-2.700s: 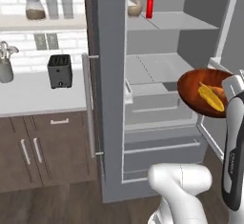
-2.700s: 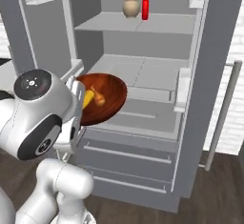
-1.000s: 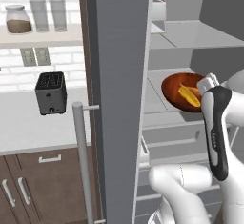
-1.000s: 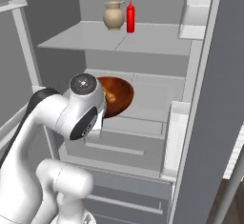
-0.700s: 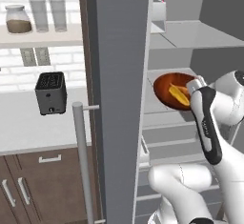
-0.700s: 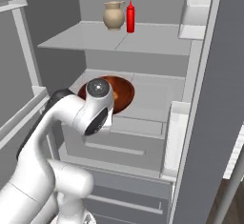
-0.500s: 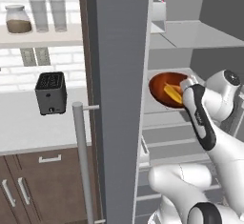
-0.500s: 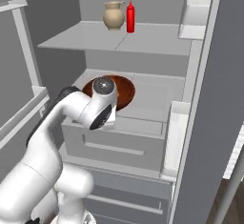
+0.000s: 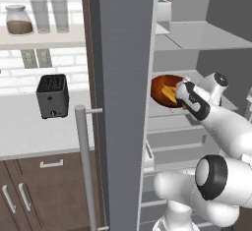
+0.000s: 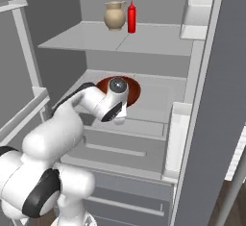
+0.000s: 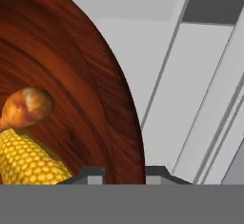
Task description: Pick the chicken drumstick and corn from their plates and place them in the bowl. Then put the bowl in the fridge.
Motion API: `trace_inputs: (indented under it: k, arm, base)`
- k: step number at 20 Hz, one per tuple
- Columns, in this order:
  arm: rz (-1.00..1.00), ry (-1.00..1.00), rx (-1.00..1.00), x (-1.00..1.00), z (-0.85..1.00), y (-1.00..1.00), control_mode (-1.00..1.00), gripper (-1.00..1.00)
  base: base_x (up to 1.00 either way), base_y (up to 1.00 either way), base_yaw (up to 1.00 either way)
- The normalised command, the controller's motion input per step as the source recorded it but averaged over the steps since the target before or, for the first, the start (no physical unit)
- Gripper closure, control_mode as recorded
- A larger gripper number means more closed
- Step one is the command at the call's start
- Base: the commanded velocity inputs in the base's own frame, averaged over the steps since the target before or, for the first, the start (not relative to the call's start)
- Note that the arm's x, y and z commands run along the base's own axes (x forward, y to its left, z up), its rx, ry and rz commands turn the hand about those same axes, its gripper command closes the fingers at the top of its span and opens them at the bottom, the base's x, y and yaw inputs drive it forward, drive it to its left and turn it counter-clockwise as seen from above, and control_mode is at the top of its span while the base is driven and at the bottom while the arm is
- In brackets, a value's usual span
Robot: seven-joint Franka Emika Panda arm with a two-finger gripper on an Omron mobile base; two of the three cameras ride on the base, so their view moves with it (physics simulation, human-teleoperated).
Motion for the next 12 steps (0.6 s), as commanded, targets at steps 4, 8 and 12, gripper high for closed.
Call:
trace_inputs:
  k: [4, 8, 12]
  arm:
    - [0.06, 0.00, 0.00, 0.67, -0.56, -0.13, -1.00, 1.00]
    - [0.02, 0.00, 0.00, 0.58, -0.42, -0.14, -1.00, 1.00]
    - [0.00, 0.00, 0.00, 0.60, -0.24, -0.17, -1.00, 1.00]
  base:
    - [0.00, 0.00, 0.00]
    - [0.00, 0.00, 0.00]
    - [0.00, 0.00, 0.00]
